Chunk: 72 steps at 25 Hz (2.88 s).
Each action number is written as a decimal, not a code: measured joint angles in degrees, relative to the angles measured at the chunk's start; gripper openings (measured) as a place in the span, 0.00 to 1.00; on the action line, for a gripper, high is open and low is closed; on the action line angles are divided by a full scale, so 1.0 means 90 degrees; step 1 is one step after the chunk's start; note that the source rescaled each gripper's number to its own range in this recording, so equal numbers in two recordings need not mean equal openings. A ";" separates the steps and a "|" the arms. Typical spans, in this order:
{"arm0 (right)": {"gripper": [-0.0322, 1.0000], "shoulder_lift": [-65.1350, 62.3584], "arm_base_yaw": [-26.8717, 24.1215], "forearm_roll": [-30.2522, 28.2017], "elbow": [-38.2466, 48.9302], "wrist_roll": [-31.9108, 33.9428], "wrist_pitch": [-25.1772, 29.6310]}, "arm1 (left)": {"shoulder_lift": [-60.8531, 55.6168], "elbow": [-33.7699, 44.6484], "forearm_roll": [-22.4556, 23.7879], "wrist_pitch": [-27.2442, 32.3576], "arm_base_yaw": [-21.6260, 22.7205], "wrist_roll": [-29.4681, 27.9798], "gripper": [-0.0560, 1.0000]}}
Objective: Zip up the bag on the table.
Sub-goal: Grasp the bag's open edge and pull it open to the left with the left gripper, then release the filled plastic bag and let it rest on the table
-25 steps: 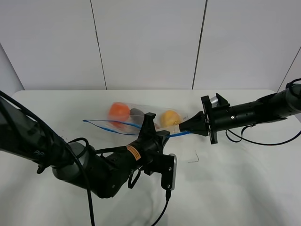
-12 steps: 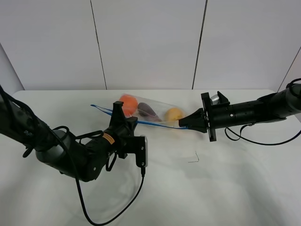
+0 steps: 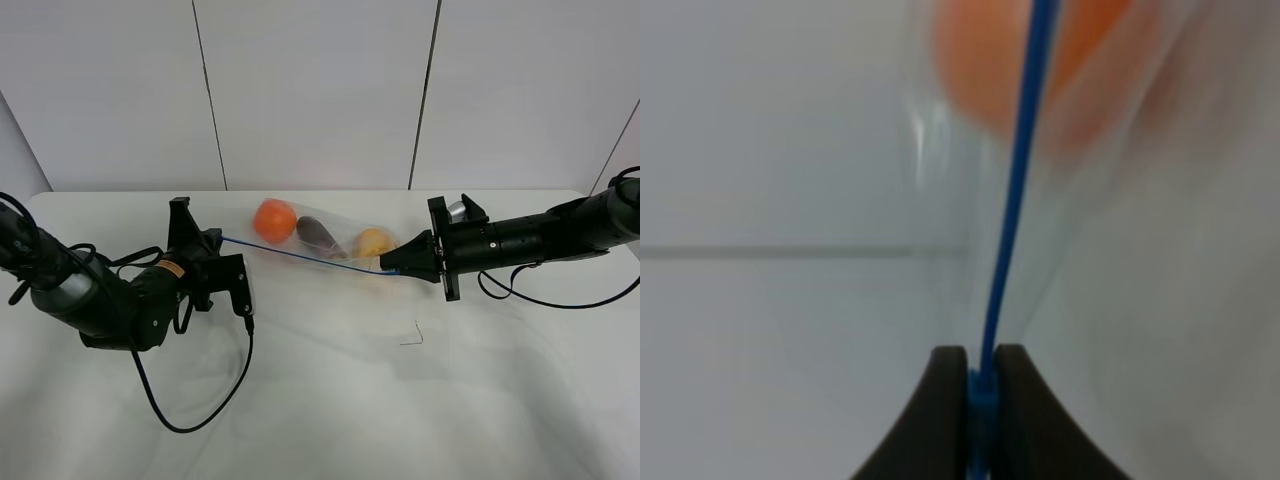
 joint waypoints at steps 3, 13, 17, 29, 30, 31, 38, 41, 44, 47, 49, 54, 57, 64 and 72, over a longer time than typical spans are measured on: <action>0.03 0.0000 0.0000 -0.0008 0.0000 0.0000 0.0005 | 0.0000 0.0045 -0.0007 0.0006 0.0246 0.0000 0.05; 0.03 0.0000 0.0000 -0.0131 0.0000 0.0000 0.0007 | 0.0000 0.0096 0.0015 0.0355 0.0406 0.0000 0.17; 0.03 0.0000 -0.0011 -0.0162 0.0000 0.0000 0.0007 | 0.0000 0.0101 -0.0070 0.0695 0.0502 0.0000 0.45; 0.03 0.0000 -0.0019 -0.0167 0.0000 0.0006 0.0012 | -0.0029 0.0103 -0.0144 0.0601 0.1144 -0.0536 0.66; 0.03 0.0000 -0.0019 -0.0167 0.0000 0.0006 0.0012 | -0.0053 0.0109 -0.0144 0.0475 0.1221 -0.0689 0.66; 0.03 0.0000 -0.0019 -0.0167 0.0000 0.0006 0.0012 | -0.0094 0.0108 -0.0144 0.0369 0.1302 -0.0876 0.66; 0.03 0.0000 -0.0019 -0.0167 0.0000 0.0032 0.0020 | -0.0459 0.0108 -0.0675 -0.0365 0.1654 -0.3454 0.66; 0.03 0.0000 -0.0019 -0.0167 0.0000 0.0032 0.0020 | -0.0472 0.0108 -0.1155 -0.0386 0.1654 -0.4842 0.66; 0.03 0.0000 -0.0019 -0.0167 0.0000 0.0052 0.0022 | -0.0472 0.0108 -0.1537 -0.0386 0.1654 -0.5789 0.66; 0.03 0.0000 -0.0019 -0.0167 0.0000 0.0052 0.0022 | -0.0472 0.0108 -0.1774 -0.0386 0.1654 -0.6386 0.66; 0.03 0.0000 -0.0019 -0.0167 0.0000 0.0052 0.0022 | -0.0472 0.0108 -0.1859 -0.0386 0.1654 -0.6774 0.66; 0.03 0.0000 -0.0019 -0.0167 0.0000 0.0052 0.0022 | -0.0472 0.0103 -0.1806 -0.0386 0.1633 -0.7282 0.62; 0.03 0.0000 -0.0019 -0.0167 0.0000 0.0052 0.0022 | -0.0472 -0.0060 -0.1642 -0.0380 0.1516 -0.7282 0.57; 0.03 0.0000 -0.0019 -0.0167 0.0000 0.0052 0.0027 | -0.0964 -0.0739 -0.1560 0.0672 0.1276 -0.7257 0.52; 0.03 0.0000 -0.0019 -0.0167 0.0000 0.0052 0.0027 | -0.2085 -0.1596 -0.1554 0.5418 0.1696 -0.6194 0.52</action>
